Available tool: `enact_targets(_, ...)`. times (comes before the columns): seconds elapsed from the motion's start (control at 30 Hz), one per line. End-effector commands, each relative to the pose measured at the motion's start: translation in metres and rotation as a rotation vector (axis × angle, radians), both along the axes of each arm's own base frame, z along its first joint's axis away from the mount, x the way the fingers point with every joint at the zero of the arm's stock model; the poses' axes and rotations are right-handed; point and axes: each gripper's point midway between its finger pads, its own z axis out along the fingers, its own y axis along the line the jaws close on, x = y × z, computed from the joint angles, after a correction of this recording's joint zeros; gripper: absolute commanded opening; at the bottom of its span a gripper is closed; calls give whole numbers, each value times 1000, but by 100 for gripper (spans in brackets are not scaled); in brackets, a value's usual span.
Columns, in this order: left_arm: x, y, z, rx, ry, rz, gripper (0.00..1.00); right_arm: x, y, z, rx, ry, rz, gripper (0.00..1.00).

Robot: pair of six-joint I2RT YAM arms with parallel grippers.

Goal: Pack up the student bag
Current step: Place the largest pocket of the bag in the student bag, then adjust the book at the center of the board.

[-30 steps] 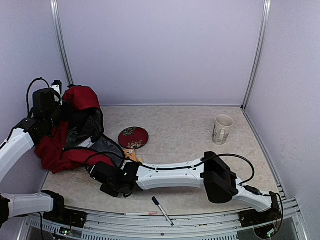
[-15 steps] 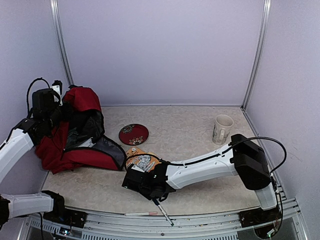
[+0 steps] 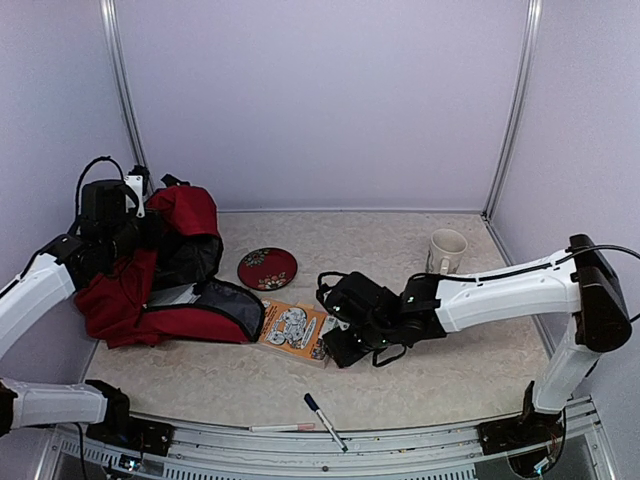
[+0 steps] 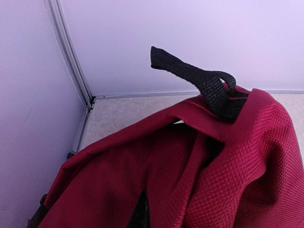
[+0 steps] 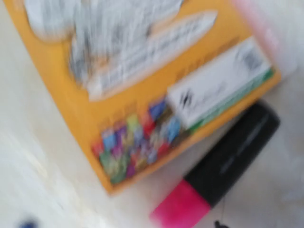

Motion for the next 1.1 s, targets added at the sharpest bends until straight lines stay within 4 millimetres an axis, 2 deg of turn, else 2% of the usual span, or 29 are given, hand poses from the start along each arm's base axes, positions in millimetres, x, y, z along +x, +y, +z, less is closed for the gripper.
enact_targets(0.0, -2, -18, 1, 21, 19, -55, 0, 25, 12, 27, 380, 172, -108, 62)
enact_targets(0.07, -6, -25, -2, 44, 50, -55, 0, 30, 11, 30, 439, 199, -141, 60)
enact_targets(0.13, -13, -26, -11, 77, 100, -21, 0, 33, 10, 25, 427, 206, -174, 58)
enact_targets(0.23, -28, -36, -37, 84, 193, -11, 1, 32, 12, 12, 416, 238, -196, 56)
enact_targets(0.33, -45, -55, -52, 39, 241, -50, 34, 30, 16, 3, 430, 268, -199, 50)
enact_targets(0.43, -63, -84, -43, 2, 220, -129, 57, 27, 23, -3, 452, 298, -187, 46)
enact_targets(0.5, -77, -107, -27, -13, 192, -187, 68, 24, 26, -9, 459, 322, -178, 45)
enact_targets(0.6, -102, -144, -8, -9, 170, -284, 79, 18, 19, -26, 444, 349, -190, 43)
enact_targets(0.7, -128, -180, -1, 15, 167, -381, 81, 20, 8, -38, 433, 358, -214, 43)
enact_targets(0.8, -154, -224, -9, 41, 175, -502, 80, 26, -2, -47, 429, 368, -233, 45)
enact_targets(0.87, -168, -255, -26, 21, 223, -605, 74, 32, -6, -51, 444, 380, -250, 46)
enact_targets(0.93, -174, -280, -48, -7, 279, -674, 65, 37, -7, -53, 452, 380, -258, 46)
enact_targets(1.0, -172, -294, -72, -17, 340, -693, 60, 43, -5, -52, 462, 375, -258, 46)
enact_targets(1.07, -157, -296, -100, -13, 412, -643, 58, 47, -2, -50, 479, 379, -248, 46)
